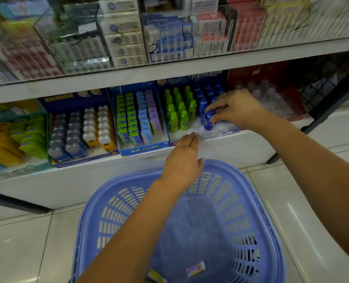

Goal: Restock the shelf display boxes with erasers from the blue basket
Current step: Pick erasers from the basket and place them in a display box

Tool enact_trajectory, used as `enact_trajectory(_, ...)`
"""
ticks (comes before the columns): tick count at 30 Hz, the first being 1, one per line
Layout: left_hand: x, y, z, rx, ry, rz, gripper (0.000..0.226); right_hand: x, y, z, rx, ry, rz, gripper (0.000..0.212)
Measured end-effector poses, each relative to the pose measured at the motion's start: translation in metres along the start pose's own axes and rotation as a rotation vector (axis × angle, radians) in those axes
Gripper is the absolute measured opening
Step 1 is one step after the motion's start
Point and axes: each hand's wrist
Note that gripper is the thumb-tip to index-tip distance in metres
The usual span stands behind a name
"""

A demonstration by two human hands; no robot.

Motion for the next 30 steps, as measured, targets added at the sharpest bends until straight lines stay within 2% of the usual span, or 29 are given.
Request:
enact_trajectory(11, 0.002, -0.002, 0.002, 0.008, -0.047, -0.028, 0.068, -0.006, -0.001, -0.004, -0.051, 0.139, -0.092, 0.04)
enact_trajectory(17, 0.009, -0.002, 0.007, 0.019, -0.044, -0.066, 0.067, -0.004, 0.0, -0.01, -0.065, 0.189, -0.066, 0.041)
enact_trajectory(20, 0.013, 0.015, 0.006, -0.016, 0.113, 0.067, 0.059, -0.007, 0.01, -0.021, -0.036, 0.21, -0.007, 0.046)
enact_trajectory(22, 0.007, 0.036, -0.008, 0.014, 0.22, 0.191, 0.042, -0.019, 0.022, -0.033, -0.024, 0.097, 0.097, 0.046)
enact_trajectory(23, 0.001, 0.048, -0.018, 0.055, 0.25, 0.19, 0.033, -0.031, 0.031, -0.04, -0.009, 0.05, 0.111, 0.04)
enact_trajectory(24, -0.009, 0.061, -0.031, 0.105, 0.252, 0.121, 0.026, -0.047, 0.04, -0.047, 0.002, 0.039, 0.054, 0.034)
enact_trajectory(25, -0.019, 0.074, -0.043, 0.158, 0.213, -0.019, 0.024, -0.068, 0.05, -0.053, 0.005, 0.04, -0.071, 0.029)
enact_trajectory(27, -0.047, 0.102, -0.067, 0.224, 0.109, -0.371, 0.028, -0.122, 0.077, -0.062, -0.013, 0.037, -0.44, 0.024)
enact_trajectory(30, -0.09, 0.144, -0.091, 0.269, 0.025, -0.745, 0.035, -0.205, 0.123, -0.053, -0.027, 0.106, -0.883, 0.032)
Point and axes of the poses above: each hand's wrist, its own y-axis away from the middle knuckle, its own x-axis out of the back of the hand, z = x × y, and after that the axes turned 4 degrees about -y, right-handed
